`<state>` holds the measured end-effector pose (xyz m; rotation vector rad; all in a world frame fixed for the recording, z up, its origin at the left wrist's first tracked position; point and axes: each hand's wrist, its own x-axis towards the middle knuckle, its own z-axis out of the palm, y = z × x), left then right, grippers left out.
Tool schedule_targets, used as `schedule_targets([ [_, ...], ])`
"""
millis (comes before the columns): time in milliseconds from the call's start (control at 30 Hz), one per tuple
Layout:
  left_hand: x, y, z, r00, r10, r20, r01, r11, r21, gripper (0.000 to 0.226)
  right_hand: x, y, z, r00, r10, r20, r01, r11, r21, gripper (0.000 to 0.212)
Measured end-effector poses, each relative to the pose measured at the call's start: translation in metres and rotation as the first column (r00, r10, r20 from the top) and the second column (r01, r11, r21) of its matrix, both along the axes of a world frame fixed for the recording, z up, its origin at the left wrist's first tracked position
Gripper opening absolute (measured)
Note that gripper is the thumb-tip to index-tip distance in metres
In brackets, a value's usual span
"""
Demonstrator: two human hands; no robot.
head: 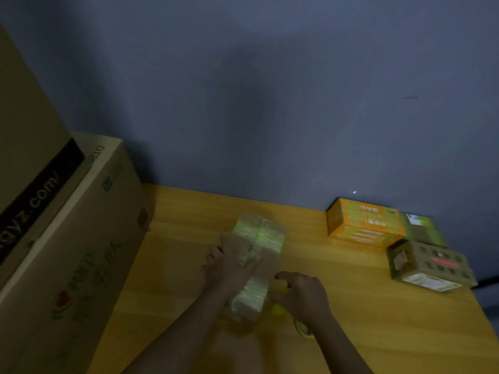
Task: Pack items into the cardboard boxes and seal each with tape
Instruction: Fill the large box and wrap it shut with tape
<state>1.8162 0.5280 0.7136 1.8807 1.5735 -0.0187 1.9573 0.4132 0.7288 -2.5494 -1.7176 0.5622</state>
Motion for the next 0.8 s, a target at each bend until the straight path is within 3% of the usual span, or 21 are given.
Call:
schedule_targets([
  [167, -0.009, 0.016, -0.008, 0.995, 0.078, 0.057, -0.076, 0.996, -0.04, 0.105, -0.018, -0.001, 0.011, 0.99, -0.14, -0.028, 0.142, 0.98, 0.137, 0.044],
  [400, -0.059, 0.051, -0.027, 0.925, 0.281, 0.255, -0.224, 0.946, -0.233, 0.09, -0.055, 0.059, 0.044, 0.997, 0.035, 0.062, -0.038, 0.998, 0.053, 0.043],
  [467, -0.071, 0.061, -0.031, 0.903, 0.345, 0.256, -0.269, 0.918, -0.291, 0.084, -0.053, 0.077, 0.056, 0.99, 0.12, -0.071, -0.122, 0.992, -0.022, 0.044],
  [567, -0.09, 0.066, -0.037, 0.925, 0.347, 0.154, -0.315, 0.928, -0.199, 0.077, -0.04, 0.09, 0.071, 0.835, 0.118, -0.538, -0.195, 0.977, -0.087, 0.047],
  [633, -0.098, 0.07, -0.037, 0.929, 0.329, 0.169, -0.318, 0.944, -0.091, 0.074, -0.038, 0.097, 0.07, 0.798, 0.131, -0.588, -0.167, 0.986, -0.007, 0.043],
  [700, -0.106, 0.072, -0.038, 0.936, 0.295, 0.194, -0.292, 0.955, -0.042, 0.063, -0.048, 0.102, 0.063, 0.817, 0.105, -0.567, -0.072, 0.994, 0.08, 0.044],
  [800, -0.115, 0.074, -0.03, 0.962, 0.216, 0.169, -0.194, 0.971, -0.137, 0.067, -0.071, 0.109, 0.05, 0.849, 0.082, -0.522, 0.02, 0.982, 0.188, 0.04],
])
